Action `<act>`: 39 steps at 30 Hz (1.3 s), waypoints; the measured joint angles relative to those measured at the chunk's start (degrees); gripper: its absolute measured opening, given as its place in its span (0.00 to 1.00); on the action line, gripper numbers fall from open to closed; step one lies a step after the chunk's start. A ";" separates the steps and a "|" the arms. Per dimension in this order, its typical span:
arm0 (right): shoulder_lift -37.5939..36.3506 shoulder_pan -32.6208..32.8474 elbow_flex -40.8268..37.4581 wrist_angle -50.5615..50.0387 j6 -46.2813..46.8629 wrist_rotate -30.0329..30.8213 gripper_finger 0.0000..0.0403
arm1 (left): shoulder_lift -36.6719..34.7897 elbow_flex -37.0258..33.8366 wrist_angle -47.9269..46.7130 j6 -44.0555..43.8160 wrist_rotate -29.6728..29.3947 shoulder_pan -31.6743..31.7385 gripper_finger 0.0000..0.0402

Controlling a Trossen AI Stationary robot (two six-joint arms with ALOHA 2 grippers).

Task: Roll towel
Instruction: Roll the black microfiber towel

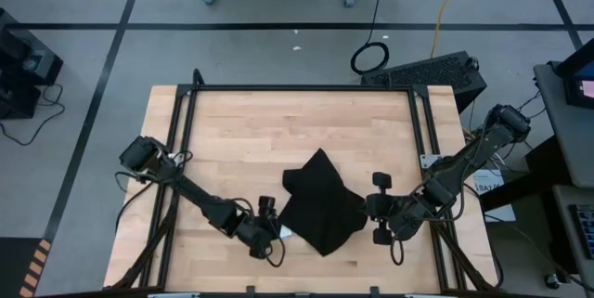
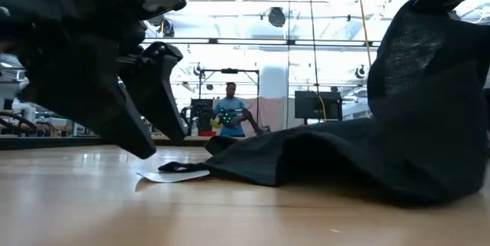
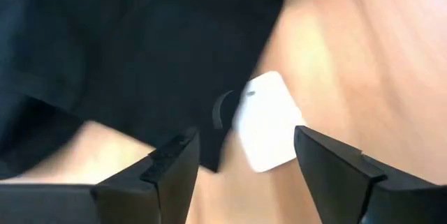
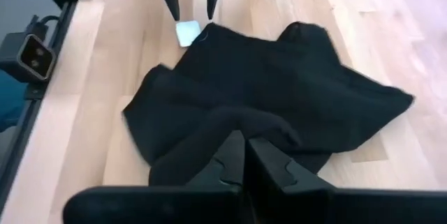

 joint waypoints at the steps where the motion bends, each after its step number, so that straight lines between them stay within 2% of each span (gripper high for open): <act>1: 0.00 0.00 0.00 0.11 0.02 0.64 0.00 | 0.01 0.00 -0.38 1.02 -0.79 -0.06 0.58; 6: 0.00 0.00 0.00 0.15 0.03 1.27 0.00 | 0.55 -0.94 0.68 8.45 -1.26 1.35 0.50; 13: 0.00 0.00 0.00 0.22 1.06 1.16 0.00 | 0.46 -2.62 1.58 12.65 5.25 6.33 0.37; 18: 0.00 0.00 0.00 0.20 1.01 1.16 0.00 | 0.44 -2.73 3.58 16.37 12.25 8.76 0.22; 23: 0.00 0.00 0.00 -0.20 0.95 1.07 0.00 | 0.50 -2.71 2.45 16.99 12.81 10.39 0.03; 27: 0.00 0.32 0.00 -0.52 1.41 0.60 0.00 | -1.00 -2.74 1.19 16.97 12.39 10.30 0.01; 31: 0.00 1.20 0.00 -0.06 1.76 -1.52 0.00 | -5.54 -2.78 0.52 16.60 11.51 9.08 0.01; 39: 1.99 4.45 -0.02 0.44 5.81 -2.22 0.01 | -14.65 -2.67 -7.38 15.99 2.18 6.67 0.00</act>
